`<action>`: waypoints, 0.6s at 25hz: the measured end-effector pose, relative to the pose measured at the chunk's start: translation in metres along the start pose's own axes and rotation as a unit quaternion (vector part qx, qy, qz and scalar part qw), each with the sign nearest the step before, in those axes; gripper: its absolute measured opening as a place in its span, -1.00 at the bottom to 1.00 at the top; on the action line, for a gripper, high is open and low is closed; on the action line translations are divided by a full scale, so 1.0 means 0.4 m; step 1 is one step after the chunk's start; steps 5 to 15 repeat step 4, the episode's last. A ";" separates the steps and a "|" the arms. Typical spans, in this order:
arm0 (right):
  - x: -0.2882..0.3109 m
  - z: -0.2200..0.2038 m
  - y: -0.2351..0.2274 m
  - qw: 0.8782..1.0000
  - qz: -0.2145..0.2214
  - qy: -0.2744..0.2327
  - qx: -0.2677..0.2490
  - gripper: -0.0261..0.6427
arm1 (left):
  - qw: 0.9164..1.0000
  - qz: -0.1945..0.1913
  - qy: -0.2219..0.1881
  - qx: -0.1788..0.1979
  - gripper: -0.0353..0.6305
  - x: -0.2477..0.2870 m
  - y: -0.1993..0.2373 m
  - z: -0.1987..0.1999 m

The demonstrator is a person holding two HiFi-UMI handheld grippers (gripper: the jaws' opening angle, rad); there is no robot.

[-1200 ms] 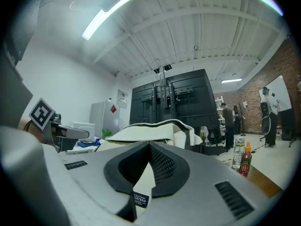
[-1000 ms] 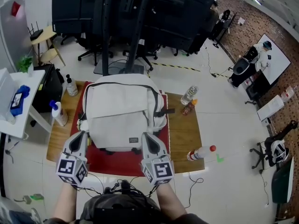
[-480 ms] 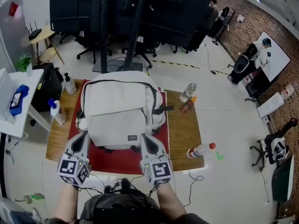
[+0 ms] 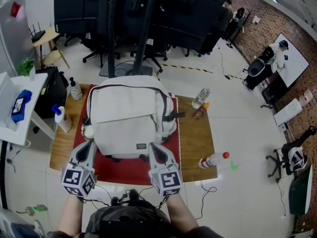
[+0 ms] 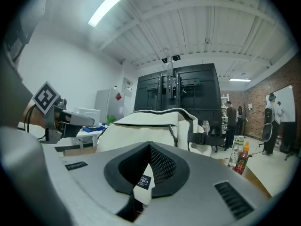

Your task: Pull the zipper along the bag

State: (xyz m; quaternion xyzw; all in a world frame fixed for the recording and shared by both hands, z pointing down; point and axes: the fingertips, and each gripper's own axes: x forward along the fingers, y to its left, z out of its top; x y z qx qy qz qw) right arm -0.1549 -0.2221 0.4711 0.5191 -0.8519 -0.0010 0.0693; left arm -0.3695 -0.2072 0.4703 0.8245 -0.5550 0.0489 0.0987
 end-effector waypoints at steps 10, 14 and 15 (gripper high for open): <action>0.001 0.003 0.003 1.000 0.006 -0.001 -0.001 -0.86 | 1.000 -0.002 0.014 -0.006 -0.80 -0.007 0.000 -0.011; 0.001 0.003 0.003 1.000 0.006 -0.001 -0.001 -0.86 | 1.000 -0.002 0.014 -0.006 -0.80 -0.007 0.000 -0.011; 0.001 0.003 0.003 1.000 0.006 -0.001 -0.001 -0.86 | 1.000 -0.002 0.014 -0.006 -0.80 -0.007 0.000 -0.011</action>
